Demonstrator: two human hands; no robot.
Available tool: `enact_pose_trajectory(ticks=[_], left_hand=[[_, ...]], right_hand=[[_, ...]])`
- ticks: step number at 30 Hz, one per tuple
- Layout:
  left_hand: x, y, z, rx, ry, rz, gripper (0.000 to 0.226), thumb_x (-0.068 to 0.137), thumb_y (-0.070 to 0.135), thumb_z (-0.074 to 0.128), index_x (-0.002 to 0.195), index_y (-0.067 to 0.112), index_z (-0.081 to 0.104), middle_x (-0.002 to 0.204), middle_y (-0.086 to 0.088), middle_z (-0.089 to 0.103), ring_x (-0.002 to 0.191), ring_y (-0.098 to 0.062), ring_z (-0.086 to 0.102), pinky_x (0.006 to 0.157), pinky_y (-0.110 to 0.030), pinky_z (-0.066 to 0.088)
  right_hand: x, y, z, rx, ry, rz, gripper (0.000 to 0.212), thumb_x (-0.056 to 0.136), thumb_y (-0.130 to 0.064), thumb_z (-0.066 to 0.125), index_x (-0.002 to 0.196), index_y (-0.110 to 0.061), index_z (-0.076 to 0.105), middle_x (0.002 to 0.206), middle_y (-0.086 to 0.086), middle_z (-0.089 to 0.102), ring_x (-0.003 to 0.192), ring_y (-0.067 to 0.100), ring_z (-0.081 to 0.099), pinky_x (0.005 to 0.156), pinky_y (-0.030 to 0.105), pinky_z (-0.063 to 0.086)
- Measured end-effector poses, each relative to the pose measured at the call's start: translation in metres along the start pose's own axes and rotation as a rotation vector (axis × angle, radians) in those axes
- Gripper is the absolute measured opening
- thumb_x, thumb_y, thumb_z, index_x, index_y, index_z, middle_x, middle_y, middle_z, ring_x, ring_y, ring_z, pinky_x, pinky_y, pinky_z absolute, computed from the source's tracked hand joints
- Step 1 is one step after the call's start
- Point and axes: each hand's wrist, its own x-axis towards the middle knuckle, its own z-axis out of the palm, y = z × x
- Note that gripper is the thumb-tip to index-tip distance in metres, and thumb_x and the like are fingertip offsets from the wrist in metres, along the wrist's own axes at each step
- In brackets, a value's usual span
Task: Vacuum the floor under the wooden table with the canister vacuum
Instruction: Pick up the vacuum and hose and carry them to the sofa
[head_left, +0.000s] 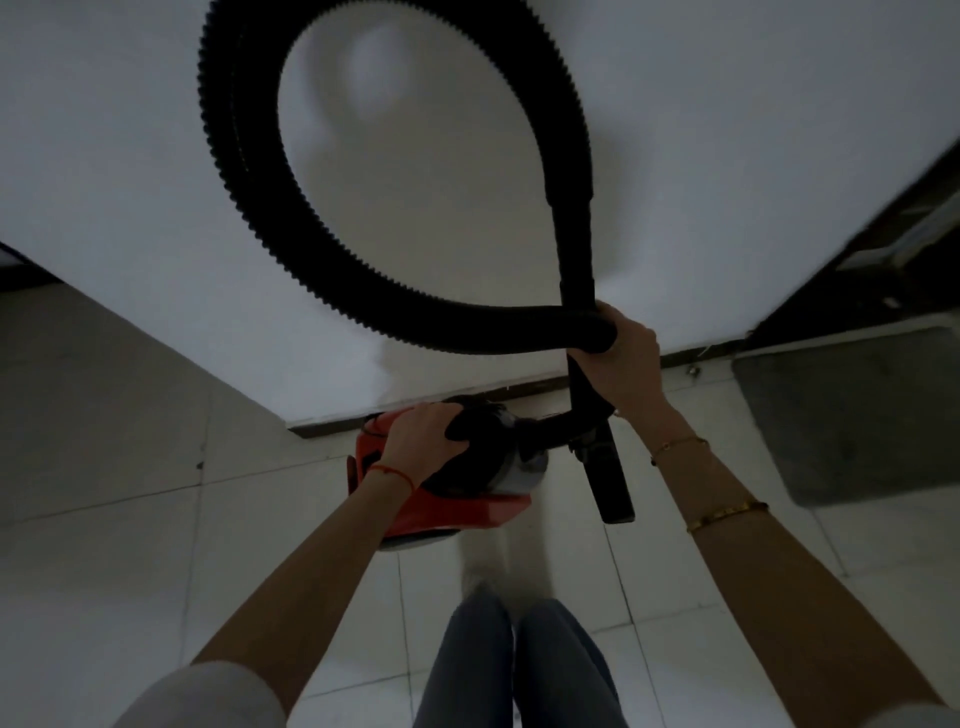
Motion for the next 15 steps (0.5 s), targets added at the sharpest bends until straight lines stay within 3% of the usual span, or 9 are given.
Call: enact_pose_trajectory(ticks=[5, 9, 11, 15], left_hand=[[-0.038, 0.050, -0.070, 0.018, -0.028, 0.080, 0.027, 0.087, 0.033, 0.057, 0.108, 0.016, 0.061, 0.102, -0.004, 0.066, 0.095, -0.024, 0.062, 0.073, -0.029, 0.045], [-0.054, 0.077, -0.096, 0.041, -0.048, 0.173, 0.025, 0.087, 0.033, 0.057, 0.106, 0.016, 0.061, 0.101, -0.004, 0.065, 0.096, -0.025, 0.062, 0.075, -0.031, 0.045], [-0.059, 0.089, -0.103, 0.057, -0.055, 0.237, 0.026, 0.086, 0.033, 0.057, 0.105, 0.016, 0.061, 0.100, -0.004, 0.066, 0.096, -0.025, 0.062, 0.073, -0.030, 0.044], [-0.068, 0.110, -0.107, 0.112, -0.080, 0.393, 0.022, 0.086, 0.032, 0.055, 0.098, 0.015, 0.060, 0.094, -0.003, 0.066, 0.090, -0.022, 0.063, 0.064, -0.024, 0.037]], right_hand=[[-0.032, -0.050, -0.078, -0.013, 0.069, 0.003, 0.051, 0.079, -0.018, 0.074, 0.126, -0.010, 0.059, 0.100, 0.013, 0.072, 0.092, 0.027, 0.068, 0.082, 0.023, 0.048], [-0.062, -0.066, -0.117, -0.041, 0.137, 0.052, 0.050, 0.079, -0.017, 0.073, 0.127, -0.011, 0.058, 0.101, 0.011, 0.072, 0.092, 0.025, 0.068, 0.079, 0.020, 0.045], [-0.080, -0.070, -0.132, -0.068, 0.183, 0.088, 0.048, 0.079, -0.018, 0.072, 0.125, -0.013, 0.059, 0.099, 0.009, 0.072, 0.091, 0.024, 0.067, 0.079, 0.022, 0.046], [-0.126, -0.069, -0.155, -0.078, 0.322, 0.162, 0.044, 0.077, -0.017, 0.072, 0.120, -0.017, 0.062, 0.094, 0.007, 0.073, 0.086, 0.024, 0.069, 0.078, 0.038, 0.056]])
